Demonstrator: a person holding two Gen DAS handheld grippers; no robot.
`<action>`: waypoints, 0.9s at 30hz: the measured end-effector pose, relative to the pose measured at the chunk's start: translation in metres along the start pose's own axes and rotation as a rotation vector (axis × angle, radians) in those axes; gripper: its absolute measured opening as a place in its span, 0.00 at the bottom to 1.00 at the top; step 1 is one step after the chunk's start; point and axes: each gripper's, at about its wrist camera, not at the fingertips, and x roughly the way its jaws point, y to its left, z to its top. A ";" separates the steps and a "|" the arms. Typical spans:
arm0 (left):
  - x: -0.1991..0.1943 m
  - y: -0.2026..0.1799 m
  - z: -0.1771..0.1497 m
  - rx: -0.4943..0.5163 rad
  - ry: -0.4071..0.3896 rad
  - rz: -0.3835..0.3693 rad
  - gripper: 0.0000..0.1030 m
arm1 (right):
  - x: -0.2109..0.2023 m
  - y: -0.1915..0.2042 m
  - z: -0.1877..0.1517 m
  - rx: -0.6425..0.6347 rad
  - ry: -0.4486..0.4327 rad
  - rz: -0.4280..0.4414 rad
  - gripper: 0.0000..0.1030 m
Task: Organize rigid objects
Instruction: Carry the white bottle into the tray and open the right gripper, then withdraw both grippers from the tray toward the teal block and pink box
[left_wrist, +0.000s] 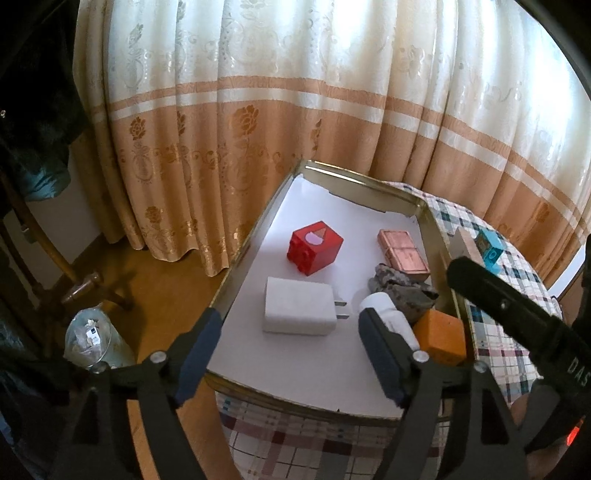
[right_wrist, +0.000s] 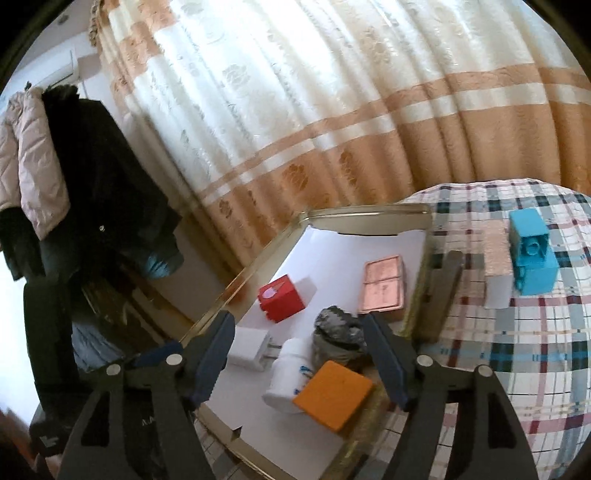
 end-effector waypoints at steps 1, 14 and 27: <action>0.001 -0.001 0.000 0.002 0.004 0.003 0.76 | 0.001 -0.002 0.000 0.005 0.004 -0.009 0.72; -0.002 -0.013 0.000 0.022 0.008 0.066 0.91 | 0.000 -0.013 -0.001 0.028 0.004 -0.072 0.72; -0.003 -0.018 0.001 0.009 0.008 0.115 0.99 | -0.005 -0.011 -0.004 -0.005 -0.023 -0.117 0.73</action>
